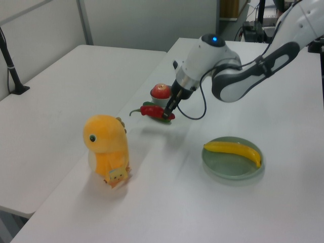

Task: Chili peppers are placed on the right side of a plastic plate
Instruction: 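Lift the chili pepper and carry it toward the green plate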

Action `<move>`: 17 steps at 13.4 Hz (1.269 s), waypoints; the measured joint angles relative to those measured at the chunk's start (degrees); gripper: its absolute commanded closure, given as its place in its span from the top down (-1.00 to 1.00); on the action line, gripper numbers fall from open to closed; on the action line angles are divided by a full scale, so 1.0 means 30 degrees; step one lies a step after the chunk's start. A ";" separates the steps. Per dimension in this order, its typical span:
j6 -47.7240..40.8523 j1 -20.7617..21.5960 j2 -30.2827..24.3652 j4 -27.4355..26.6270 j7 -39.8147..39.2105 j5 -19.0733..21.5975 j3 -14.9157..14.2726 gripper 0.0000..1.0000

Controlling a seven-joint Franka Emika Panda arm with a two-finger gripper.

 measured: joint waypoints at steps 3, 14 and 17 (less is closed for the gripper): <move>-0.3763 0.0001 -0.2312 -0.0092 0.0000 0.0000 0.0000 -0.87; -1.6903 -0.1393 -1.0960 -0.4144 -0.8576 0.4893 -0.0237 -0.79; -1.6818 -0.1410 -1.1424 -0.7111 -0.9764 0.4903 -0.0237 -0.81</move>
